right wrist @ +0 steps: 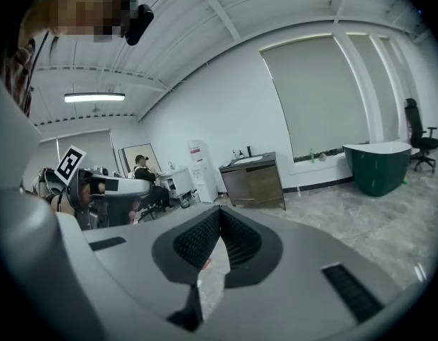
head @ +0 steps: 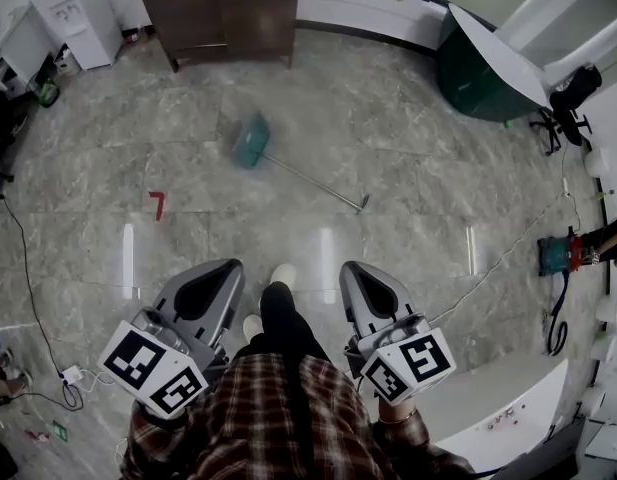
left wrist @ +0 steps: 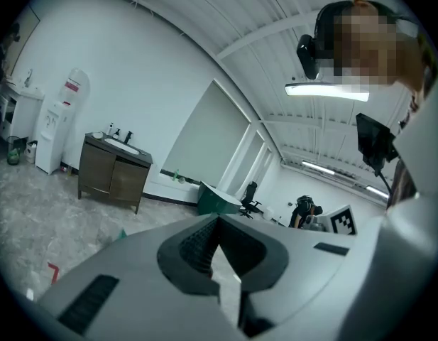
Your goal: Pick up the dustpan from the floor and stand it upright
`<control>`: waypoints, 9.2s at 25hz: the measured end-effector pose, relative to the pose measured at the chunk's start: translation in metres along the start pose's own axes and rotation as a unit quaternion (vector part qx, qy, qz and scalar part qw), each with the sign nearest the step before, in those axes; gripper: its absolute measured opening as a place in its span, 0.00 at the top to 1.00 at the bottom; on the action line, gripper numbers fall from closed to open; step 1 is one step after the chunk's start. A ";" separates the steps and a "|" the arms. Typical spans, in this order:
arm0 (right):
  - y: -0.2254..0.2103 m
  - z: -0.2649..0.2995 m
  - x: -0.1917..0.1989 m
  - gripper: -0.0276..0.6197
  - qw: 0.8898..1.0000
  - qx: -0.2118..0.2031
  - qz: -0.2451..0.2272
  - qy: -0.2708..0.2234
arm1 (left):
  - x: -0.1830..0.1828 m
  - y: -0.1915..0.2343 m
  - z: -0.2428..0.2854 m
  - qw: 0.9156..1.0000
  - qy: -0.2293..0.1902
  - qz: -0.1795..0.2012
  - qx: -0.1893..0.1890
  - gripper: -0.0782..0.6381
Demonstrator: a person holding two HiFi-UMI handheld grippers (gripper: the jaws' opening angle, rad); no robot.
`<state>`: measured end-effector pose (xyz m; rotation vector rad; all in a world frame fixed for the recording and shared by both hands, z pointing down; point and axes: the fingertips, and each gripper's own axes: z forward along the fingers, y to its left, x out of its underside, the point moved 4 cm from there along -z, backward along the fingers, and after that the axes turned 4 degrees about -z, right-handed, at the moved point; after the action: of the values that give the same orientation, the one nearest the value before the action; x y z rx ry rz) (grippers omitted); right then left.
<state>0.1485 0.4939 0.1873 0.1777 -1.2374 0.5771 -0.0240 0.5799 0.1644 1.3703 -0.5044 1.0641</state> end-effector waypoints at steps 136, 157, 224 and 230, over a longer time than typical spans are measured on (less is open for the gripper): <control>-0.778 0.396 0.787 0.84 0.765 0.382 0.415 0.311 | 0.348 0.361 0.907 0.936 0.266 0.057 0.223 0.89; -0.720 0.278 0.511 0.82 0.757 0.432 0.412 0.265 | 0.169 0.227 0.825 0.927 0.291 0.017 0.234 0.89; -0.484 0.544 -0.014 0.73 0.941 0.073 0.190 0.272 | -0.266 0.273 0.516 0.997 -0.030 -0.018 -0.067 0.89; -0.477 0.519 -0.062 0.73 0.959 0.046 0.185 0.211 | -0.275 0.241 0.515 0.998 -0.031 0.005 -0.050 0.89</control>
<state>-0.0583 -0.1525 0.3884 -0.1021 -0.8287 0.9458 -0.2118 -0.0226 0.1670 1.3156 -0.6027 0.9936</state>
